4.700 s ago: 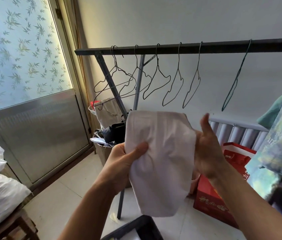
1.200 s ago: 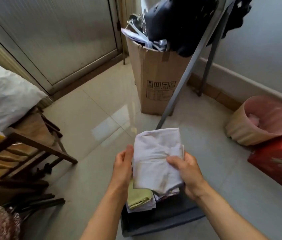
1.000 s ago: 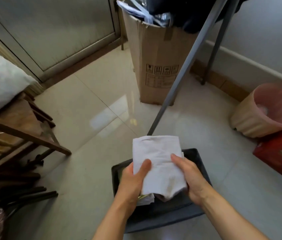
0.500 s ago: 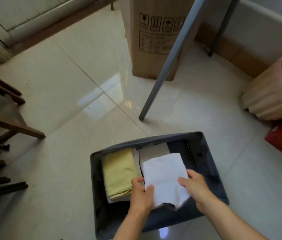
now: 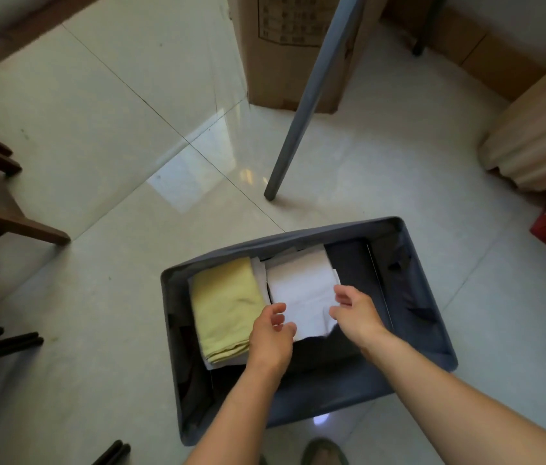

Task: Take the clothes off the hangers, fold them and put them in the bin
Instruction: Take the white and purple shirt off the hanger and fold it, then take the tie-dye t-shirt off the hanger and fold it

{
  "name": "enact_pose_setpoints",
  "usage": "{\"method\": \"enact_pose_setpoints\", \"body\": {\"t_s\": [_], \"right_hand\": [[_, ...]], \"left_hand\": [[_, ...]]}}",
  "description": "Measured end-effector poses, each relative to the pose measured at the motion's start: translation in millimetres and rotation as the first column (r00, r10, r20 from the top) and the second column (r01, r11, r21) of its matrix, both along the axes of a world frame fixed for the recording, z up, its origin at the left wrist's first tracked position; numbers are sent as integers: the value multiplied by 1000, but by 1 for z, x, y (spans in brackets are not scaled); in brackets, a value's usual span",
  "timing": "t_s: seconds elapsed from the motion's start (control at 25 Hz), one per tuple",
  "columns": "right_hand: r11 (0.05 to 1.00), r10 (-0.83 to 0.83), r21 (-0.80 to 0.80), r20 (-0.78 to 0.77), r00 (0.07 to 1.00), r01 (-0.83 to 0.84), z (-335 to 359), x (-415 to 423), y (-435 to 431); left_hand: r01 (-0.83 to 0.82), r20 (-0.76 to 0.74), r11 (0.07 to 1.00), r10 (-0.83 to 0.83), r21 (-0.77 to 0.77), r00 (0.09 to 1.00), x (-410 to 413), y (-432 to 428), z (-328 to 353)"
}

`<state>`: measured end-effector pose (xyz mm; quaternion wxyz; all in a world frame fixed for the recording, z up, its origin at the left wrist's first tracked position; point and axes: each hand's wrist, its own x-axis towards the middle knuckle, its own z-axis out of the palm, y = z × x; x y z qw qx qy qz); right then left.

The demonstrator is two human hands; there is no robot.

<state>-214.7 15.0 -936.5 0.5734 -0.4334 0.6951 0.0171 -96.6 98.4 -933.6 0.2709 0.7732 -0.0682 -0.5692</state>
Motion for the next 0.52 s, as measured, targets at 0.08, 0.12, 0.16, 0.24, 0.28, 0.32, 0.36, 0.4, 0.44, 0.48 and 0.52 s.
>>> {"method": "enact_pose_setpoints", "body": {"t_s": [0.08, 0.12, 0.16, 0.24, 0.28, 0.32, 0.36, 0.4, 0.44, 0.48, 0.52], "right_hand": [[1000, -27, 8, 37, 999, 26, 21, 1, 7], [998, -57, 13, 66, 996, 56, 37, 2, 9], [996, -84, 22, 94, 992, 83, 53, 4, 11], [992, -128, 32, 160, 979, 124, 91, 6, 12], [990, -144, 29, 189, 971, 141, 114, 6, 12], [988, -154, 20, 210, 965, 153, 138, 5, 12], [986, -165, 11, 236, 958, 167, 160, 4, 11], [984, -171, -1, 255, 952, 177, 183, 3, 12], [982, -177, -14, 275, 945, 188, 206, 1, 11], [980, -183, -27, 290, 939, 200, 229, -1, 11], [976, -194, -39, 311, 930, 216, 255, -3, 11]], "left_hand": [[-47, -11, 999, 47, -28, 999, 0, -4, 26], [-70, -24, 997, 69, -43, 997, 2, -8, 44], [-96, -45, 994, 94, -57, 995, 3, -12, 62], [-137, -90, 987, 129, -87, 988, 5, -18, 101], [-151, -105, 983, 140, -102, 985, 6, -20, 122], [-156, -111, 980, 143, -120, 983, 6, -22, 146], [-162, -121, 977, 146, -139, 982, 6, -23, 167], [-163, -130, 974, 143, -156, 981, 6, -24, 189], [-167, -138, 970, 144, -176, 980, 6, -25, 210], [-167, -146, 967, 140, -194, 979, 5, -26, 233], [-164, -153, 963, 132, -215, 979, 4, -27, 257]]}}
